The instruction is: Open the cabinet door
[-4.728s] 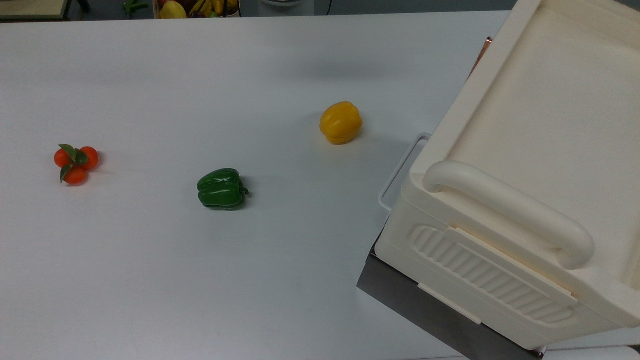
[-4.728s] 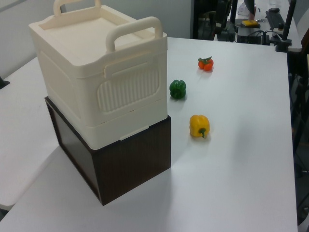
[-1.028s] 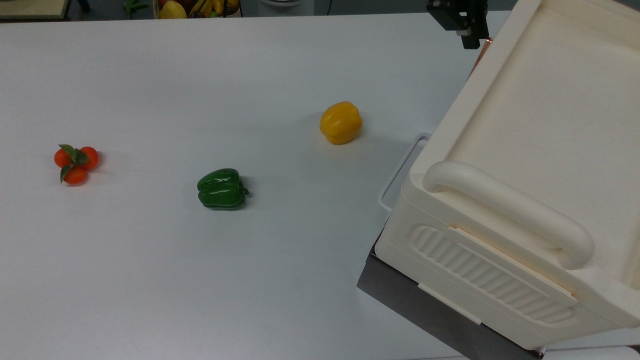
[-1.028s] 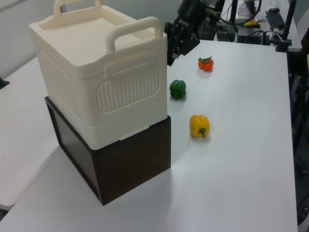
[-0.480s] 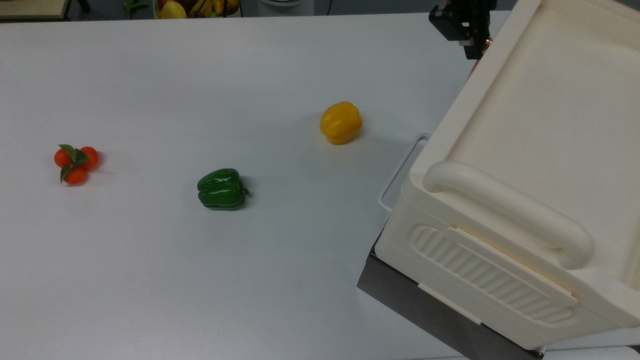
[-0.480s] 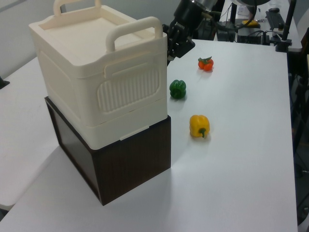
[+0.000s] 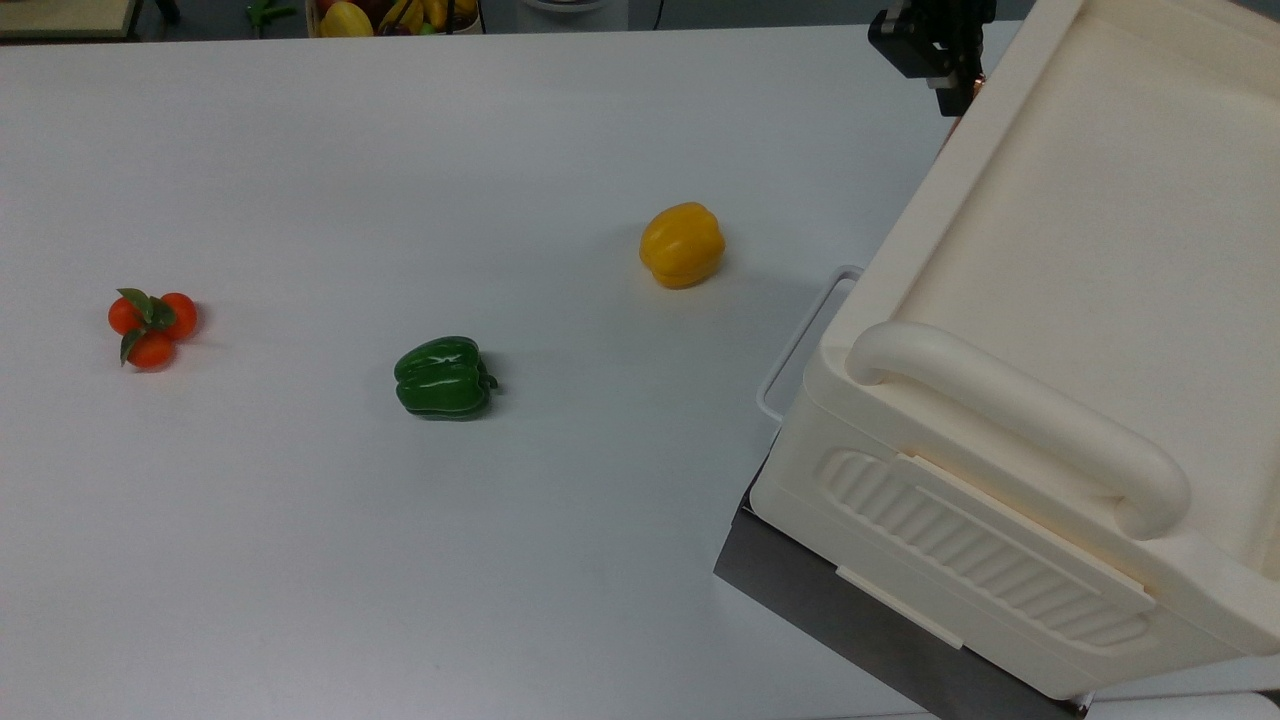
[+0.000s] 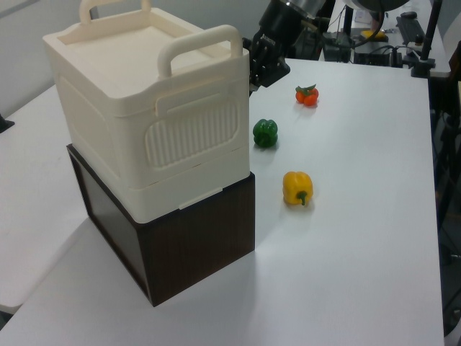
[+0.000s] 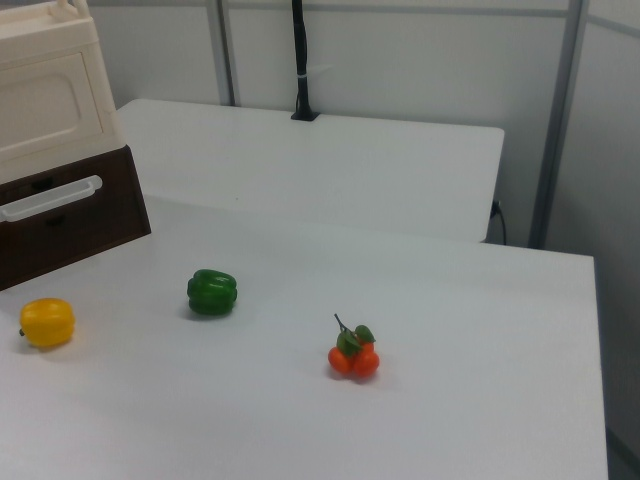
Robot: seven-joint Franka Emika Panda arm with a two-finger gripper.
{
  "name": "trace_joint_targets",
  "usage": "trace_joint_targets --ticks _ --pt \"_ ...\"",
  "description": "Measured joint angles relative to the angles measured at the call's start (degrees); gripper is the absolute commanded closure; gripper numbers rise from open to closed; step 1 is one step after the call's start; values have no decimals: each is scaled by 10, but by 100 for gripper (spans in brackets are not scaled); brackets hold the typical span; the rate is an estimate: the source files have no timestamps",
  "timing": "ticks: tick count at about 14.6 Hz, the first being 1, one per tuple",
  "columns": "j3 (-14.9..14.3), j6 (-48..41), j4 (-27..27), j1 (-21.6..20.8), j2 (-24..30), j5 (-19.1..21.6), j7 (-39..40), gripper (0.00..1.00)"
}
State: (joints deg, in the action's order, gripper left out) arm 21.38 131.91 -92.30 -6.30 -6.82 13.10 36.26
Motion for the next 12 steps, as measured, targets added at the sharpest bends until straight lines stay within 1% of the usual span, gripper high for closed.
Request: trace_joint_targets --ticks 9,12 --pt "0 0 -4 1 3 0 0 100" --pt "0 -20 -6 9 10 0 0 100"
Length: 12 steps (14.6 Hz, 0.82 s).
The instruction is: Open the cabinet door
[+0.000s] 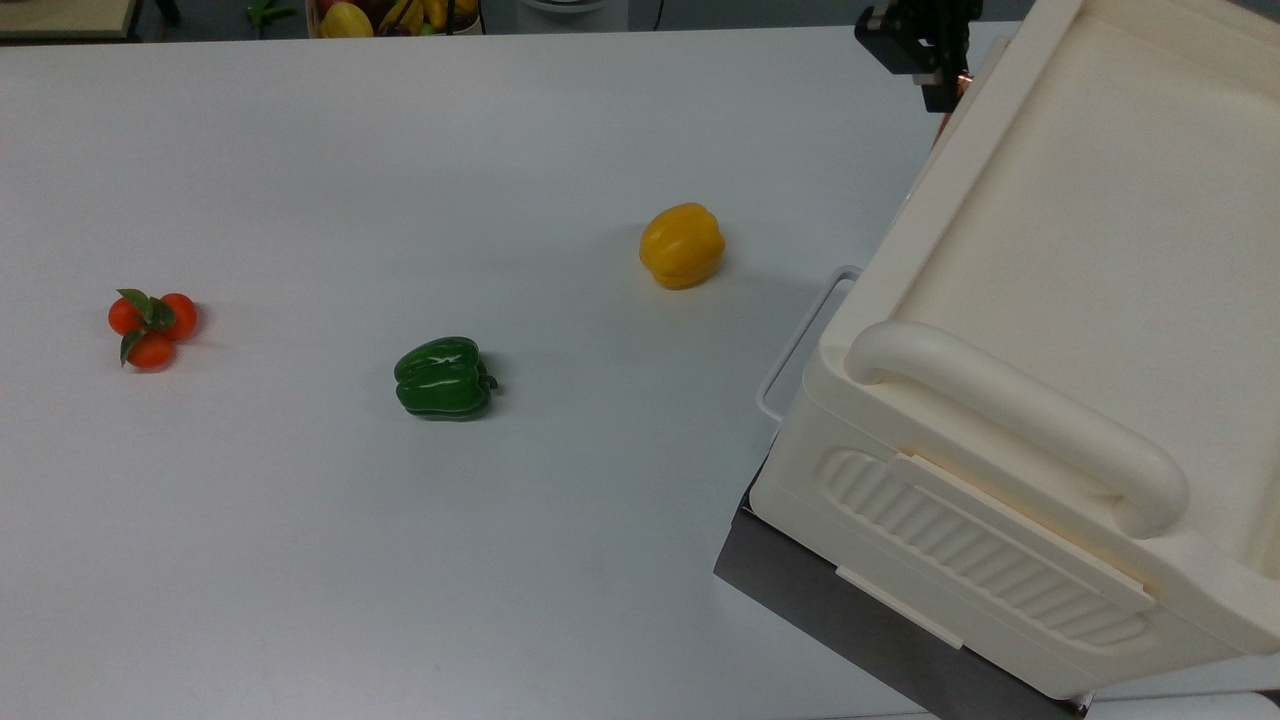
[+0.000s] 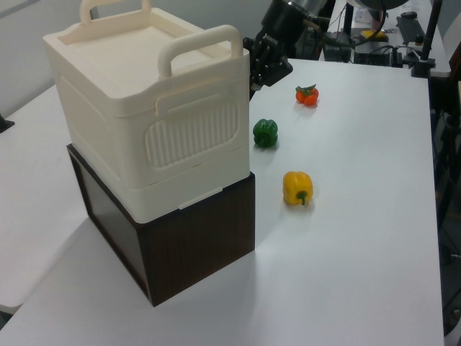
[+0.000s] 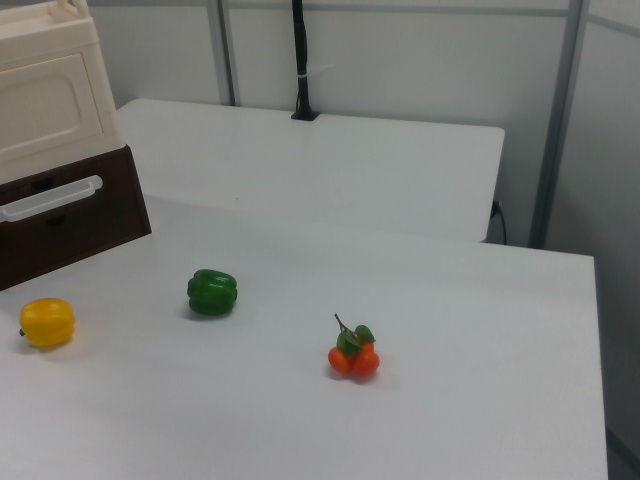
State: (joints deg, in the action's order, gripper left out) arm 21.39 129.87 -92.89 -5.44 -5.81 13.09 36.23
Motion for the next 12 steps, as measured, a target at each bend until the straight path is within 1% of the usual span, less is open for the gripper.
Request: trace_joint_targets --ticks 3,12 --pt "0 -30 -3 12 12 0 0 100" --pt "0 -78 -5 34 27 0 1 99"
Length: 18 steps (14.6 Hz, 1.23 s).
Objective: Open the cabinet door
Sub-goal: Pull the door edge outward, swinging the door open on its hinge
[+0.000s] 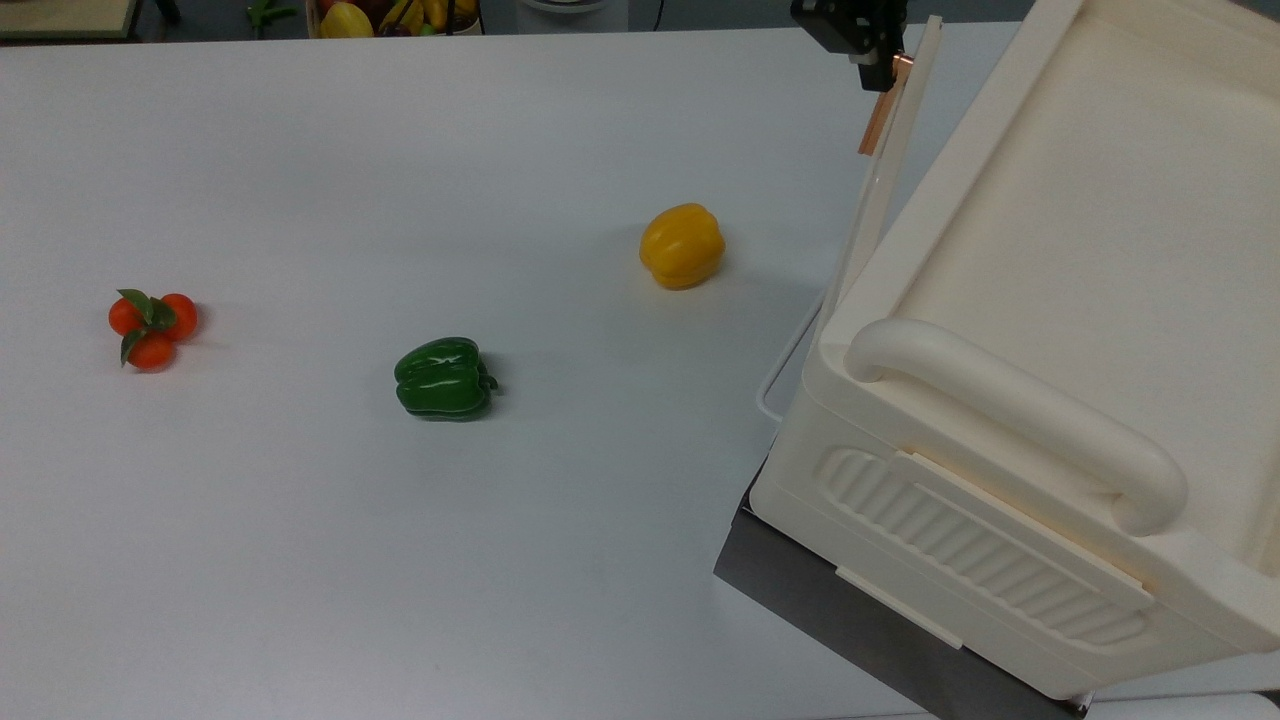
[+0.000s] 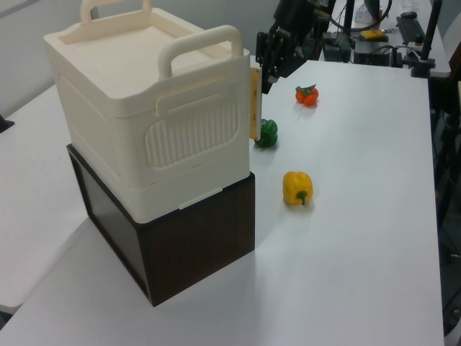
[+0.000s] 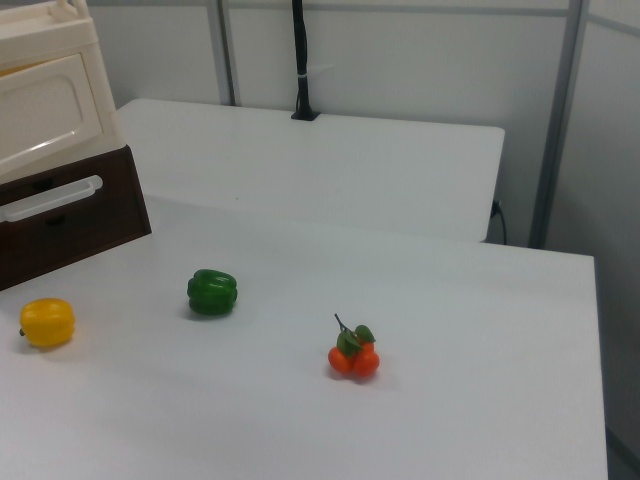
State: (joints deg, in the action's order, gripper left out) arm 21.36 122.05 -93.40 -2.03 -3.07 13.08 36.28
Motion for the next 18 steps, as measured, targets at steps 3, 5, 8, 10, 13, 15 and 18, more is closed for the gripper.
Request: trace_joint_targets --ticks 3,5,8,10,13,15,18 --pt "0 -15 0 8 4 0 0 98" --pt "0 -28 0 16 8 0 0 97" --pt "0 -47 1 28 12 0 0 97" --pt "0 -55 1 34 14 0 0 96" --pt "0 -66 1 44 17 1 0 94" --pt "-1 -77 0 56 21 1 1 93" --pt "-4 -90 -11 80 23 1 1 90"
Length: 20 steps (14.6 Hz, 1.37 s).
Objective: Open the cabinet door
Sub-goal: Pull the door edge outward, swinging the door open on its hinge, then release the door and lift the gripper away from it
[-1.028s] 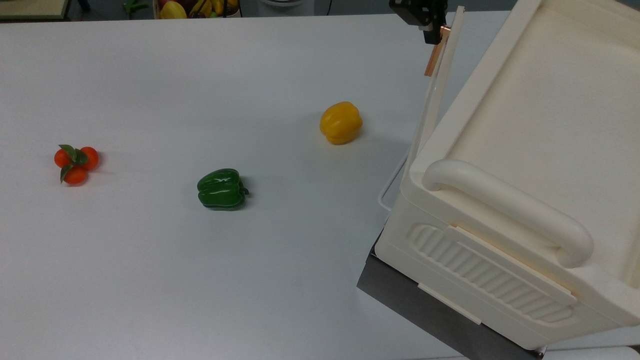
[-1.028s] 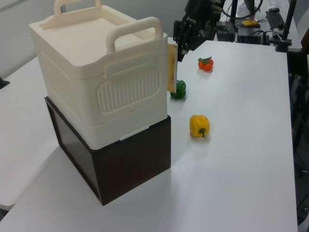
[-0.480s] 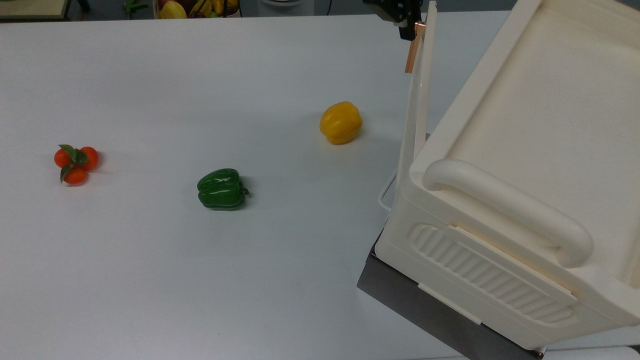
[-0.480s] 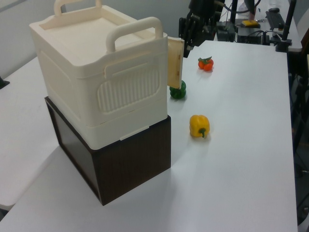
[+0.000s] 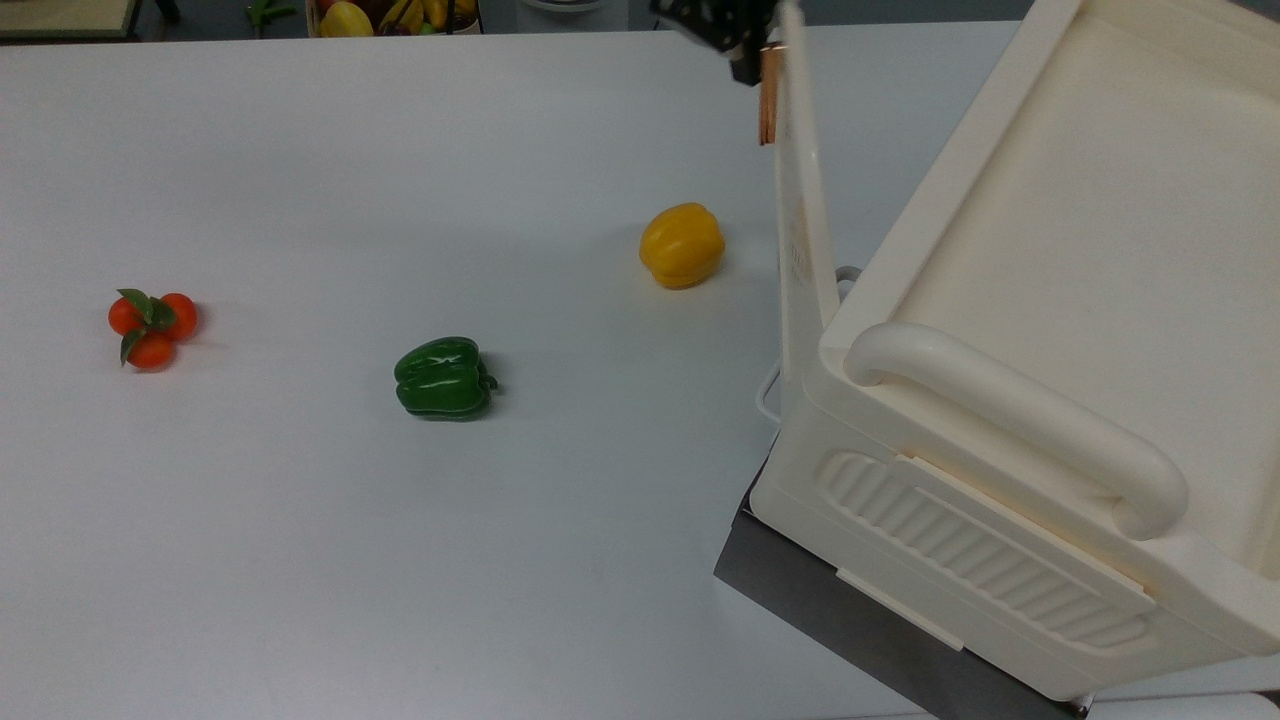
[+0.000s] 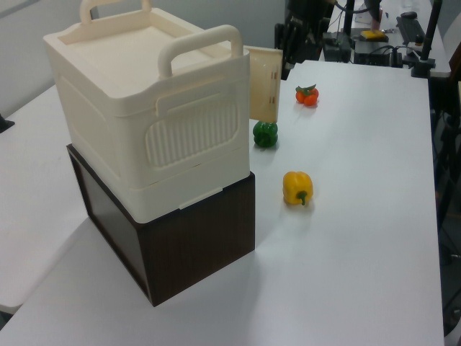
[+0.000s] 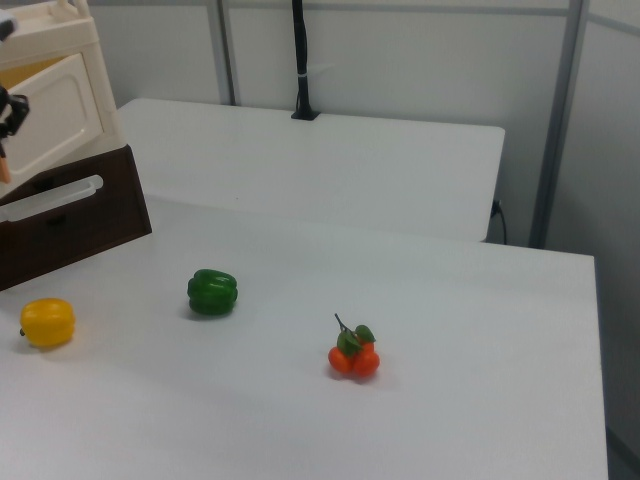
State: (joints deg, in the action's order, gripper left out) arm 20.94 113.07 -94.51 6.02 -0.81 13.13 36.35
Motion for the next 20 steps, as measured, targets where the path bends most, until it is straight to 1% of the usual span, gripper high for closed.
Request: trace_joint_targets --ticks 3,4,7,11,15,19,20 --pt "-3 0 -6 23 -1 -1 1 85" --pt "-6 0 -8 29 -2 -1 1 82" --pt "-22 4 -9 35 -9 -1 2 74" --pt "-46 19 -9 43 -15 -1 2 73" --pt "-69 61 -8 45 -18 -1 2 71" --pt "-75 91 -3 51 -22 -1 2 71" --pt "-77 110 -2 53 -25 -1 2 68"
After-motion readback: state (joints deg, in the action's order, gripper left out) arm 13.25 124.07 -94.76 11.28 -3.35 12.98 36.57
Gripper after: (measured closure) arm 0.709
